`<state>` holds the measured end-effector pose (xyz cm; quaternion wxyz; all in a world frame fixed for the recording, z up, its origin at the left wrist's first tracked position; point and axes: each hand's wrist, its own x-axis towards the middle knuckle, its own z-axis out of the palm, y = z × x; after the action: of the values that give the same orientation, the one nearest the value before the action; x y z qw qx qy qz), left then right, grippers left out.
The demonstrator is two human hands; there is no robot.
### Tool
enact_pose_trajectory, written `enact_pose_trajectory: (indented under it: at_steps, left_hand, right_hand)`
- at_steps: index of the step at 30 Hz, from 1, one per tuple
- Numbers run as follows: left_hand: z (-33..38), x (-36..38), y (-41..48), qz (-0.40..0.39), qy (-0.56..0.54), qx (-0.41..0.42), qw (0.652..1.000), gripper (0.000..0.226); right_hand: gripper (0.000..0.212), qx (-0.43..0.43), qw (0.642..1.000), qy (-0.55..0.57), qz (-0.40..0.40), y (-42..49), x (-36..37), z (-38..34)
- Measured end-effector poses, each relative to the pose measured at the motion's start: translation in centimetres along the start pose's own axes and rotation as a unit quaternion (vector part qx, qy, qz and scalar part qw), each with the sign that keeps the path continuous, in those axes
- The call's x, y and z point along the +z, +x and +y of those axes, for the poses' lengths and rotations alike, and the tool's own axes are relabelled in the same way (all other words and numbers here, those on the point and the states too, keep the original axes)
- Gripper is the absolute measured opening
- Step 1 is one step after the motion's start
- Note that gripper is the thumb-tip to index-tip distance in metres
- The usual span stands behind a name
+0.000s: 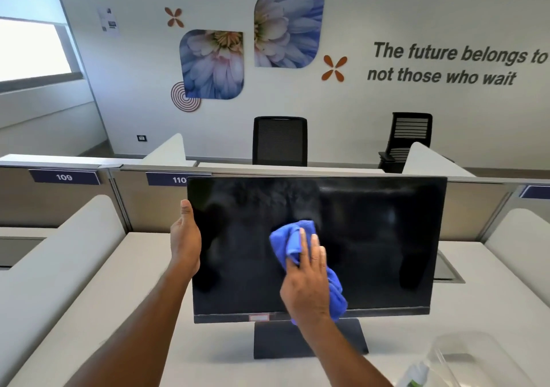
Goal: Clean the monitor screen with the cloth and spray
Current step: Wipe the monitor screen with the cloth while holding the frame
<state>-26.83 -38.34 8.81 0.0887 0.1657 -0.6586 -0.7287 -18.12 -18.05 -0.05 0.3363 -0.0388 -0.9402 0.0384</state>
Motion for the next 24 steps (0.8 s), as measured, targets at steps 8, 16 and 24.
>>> enact_pose_trajectory:
  at_steps: [8,16,24]
  left_hand:
    - [0.2,0.3,-0.1,0.003,-0.020,-0.003,1.000,0.050]
    - [-1.1,0.1,-1.1,0.047,0.000,-0.033,0.998,0.091]
    - [-2.3,0.8,-2.8,0.126,0.017,-0.046,0.991,0.085]
  right_hand:
    - [0.049,0.266,0.963,0.014,-0.050,-0.1,-1.9,9.8]
    - [0.059,0.104,0.987,-0.016,-0.125,-1.0,0.2,5.1]
    - [0.058,0.038,0.998,0.005,-0.056,-1.6,-0.5,6.9]
